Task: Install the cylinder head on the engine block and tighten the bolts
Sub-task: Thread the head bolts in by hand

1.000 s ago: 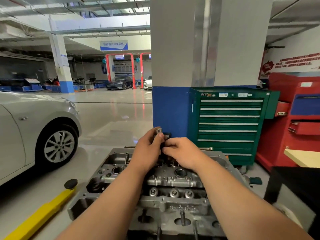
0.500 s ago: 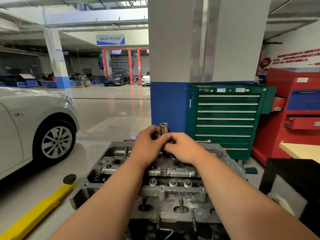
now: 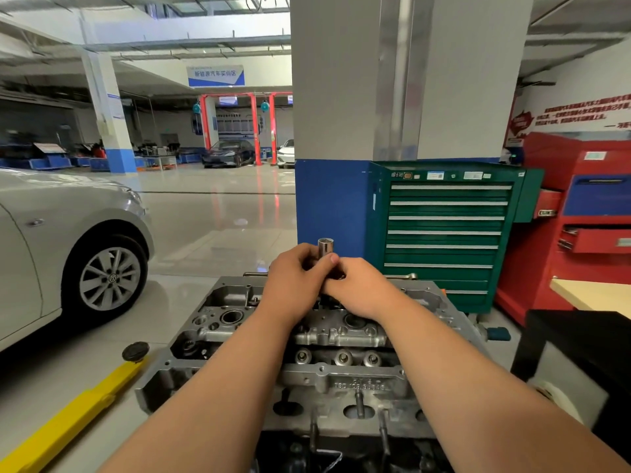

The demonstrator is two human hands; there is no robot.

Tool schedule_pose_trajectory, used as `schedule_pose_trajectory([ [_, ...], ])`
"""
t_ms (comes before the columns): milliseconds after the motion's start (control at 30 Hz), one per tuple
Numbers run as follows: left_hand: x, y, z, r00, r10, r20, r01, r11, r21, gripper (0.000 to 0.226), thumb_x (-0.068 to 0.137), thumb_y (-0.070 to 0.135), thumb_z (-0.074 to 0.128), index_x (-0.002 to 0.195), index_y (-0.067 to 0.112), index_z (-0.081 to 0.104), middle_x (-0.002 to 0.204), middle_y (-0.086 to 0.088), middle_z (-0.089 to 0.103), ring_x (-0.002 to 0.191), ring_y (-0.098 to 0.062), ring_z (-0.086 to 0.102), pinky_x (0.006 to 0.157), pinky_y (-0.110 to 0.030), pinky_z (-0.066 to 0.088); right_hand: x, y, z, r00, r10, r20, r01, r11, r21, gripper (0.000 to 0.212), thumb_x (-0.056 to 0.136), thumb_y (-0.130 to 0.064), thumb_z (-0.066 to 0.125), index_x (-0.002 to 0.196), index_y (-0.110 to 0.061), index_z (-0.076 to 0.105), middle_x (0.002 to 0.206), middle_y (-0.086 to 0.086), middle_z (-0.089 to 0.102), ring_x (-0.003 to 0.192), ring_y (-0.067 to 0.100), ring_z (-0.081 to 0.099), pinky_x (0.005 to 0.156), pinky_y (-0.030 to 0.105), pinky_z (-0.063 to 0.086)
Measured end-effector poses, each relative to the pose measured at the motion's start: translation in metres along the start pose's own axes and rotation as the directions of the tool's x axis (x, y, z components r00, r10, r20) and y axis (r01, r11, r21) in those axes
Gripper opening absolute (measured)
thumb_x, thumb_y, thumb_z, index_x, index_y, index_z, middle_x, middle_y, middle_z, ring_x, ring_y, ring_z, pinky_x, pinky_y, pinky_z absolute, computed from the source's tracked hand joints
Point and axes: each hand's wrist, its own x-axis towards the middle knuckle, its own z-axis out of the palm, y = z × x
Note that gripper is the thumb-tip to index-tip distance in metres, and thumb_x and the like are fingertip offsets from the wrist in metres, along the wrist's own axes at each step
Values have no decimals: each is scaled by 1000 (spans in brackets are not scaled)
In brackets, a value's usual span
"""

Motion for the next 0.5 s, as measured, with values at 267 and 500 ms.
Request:
schedule_pose_trajectory([
  [267, -3, 3, 4, 998, -63, -29, 61, 997, -53, 19, 82, 36, 73, 85, 29, 55, 84, 12, 58, 70, 3, 53, 60, -10, 38, -1, -1, 0, 998, 19, -61, -20, 999, -25, 18, 81, -11, 61, 71, -24, 68, 55, -11, 63, 48, 2, 49, 43, 11, 37],
  [500, -1, 2, 0, 999, -5, -51, 2, 998, -57, 13, 87, 30, 68, 78, 20, 64, 71, 8, 64, 67, -7, 59, 64, -22, 44, -3, -3, 1, 1000, 4, 9, -4, 1000, -29, 20, 89, -24, 58, 104, -29, 69, 83, -1, 72, 69, 14, 61, 65, 29, 51],
])
